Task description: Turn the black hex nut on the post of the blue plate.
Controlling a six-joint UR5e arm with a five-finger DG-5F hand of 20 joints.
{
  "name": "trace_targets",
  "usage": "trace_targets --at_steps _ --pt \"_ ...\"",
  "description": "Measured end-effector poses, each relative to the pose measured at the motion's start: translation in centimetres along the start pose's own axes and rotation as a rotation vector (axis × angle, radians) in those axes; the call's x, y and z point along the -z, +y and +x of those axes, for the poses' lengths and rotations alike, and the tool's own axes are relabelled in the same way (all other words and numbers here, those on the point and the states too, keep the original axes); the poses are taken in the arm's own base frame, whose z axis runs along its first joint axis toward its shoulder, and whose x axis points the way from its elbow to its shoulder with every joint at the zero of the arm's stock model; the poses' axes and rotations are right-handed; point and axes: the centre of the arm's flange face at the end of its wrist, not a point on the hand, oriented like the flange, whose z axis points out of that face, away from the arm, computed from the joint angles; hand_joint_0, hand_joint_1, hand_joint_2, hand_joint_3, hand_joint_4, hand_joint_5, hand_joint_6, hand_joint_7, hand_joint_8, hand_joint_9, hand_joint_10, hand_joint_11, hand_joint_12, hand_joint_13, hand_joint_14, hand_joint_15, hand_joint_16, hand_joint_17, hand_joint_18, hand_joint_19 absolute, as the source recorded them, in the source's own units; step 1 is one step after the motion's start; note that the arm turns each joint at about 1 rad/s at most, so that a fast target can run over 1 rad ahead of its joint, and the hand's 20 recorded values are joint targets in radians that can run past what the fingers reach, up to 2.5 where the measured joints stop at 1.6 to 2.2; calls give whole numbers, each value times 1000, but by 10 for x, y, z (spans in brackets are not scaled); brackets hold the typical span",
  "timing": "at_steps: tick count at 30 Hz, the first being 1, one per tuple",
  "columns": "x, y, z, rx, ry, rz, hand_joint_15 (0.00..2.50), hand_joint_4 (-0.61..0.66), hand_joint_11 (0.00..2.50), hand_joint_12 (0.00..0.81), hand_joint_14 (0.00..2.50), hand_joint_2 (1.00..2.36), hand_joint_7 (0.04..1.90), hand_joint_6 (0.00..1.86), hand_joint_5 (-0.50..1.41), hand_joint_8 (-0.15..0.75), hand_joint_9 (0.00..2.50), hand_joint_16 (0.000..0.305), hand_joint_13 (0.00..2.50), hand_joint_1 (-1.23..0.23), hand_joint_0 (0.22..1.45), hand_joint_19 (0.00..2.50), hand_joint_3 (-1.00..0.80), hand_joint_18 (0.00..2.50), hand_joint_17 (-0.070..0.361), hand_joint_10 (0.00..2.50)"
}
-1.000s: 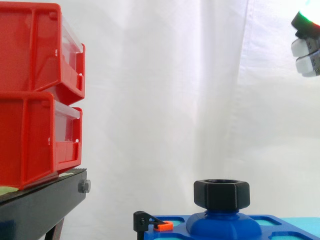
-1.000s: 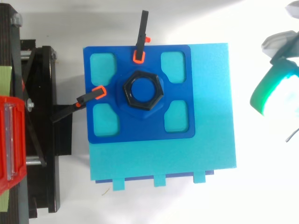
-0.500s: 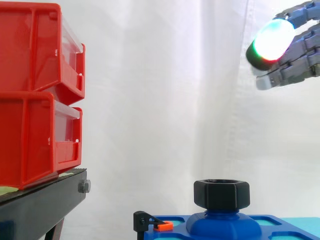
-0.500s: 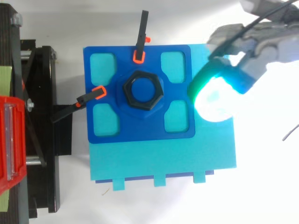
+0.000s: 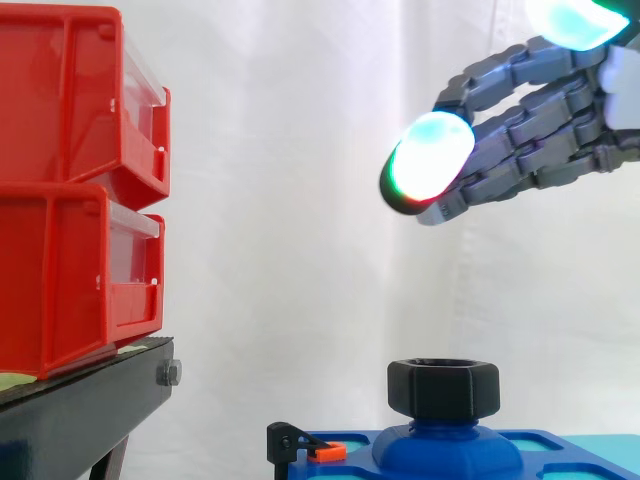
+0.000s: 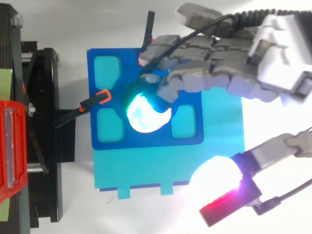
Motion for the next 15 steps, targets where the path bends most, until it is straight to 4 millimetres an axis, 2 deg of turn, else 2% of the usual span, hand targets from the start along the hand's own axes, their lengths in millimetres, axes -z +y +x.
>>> trace_targets --at_steps 7,15 --pt "-25 0 17 89 4 -14 0 194 0 409 0 1000 785 502 -219 275 272 71 0 -415 425 0 -500 0 159 0" --pt "-34 -1 22 189 2 -29 0 197 0 405 0 1000 780 502 -218 274 279 69 3 -405 434 0 -500 0 155 0"
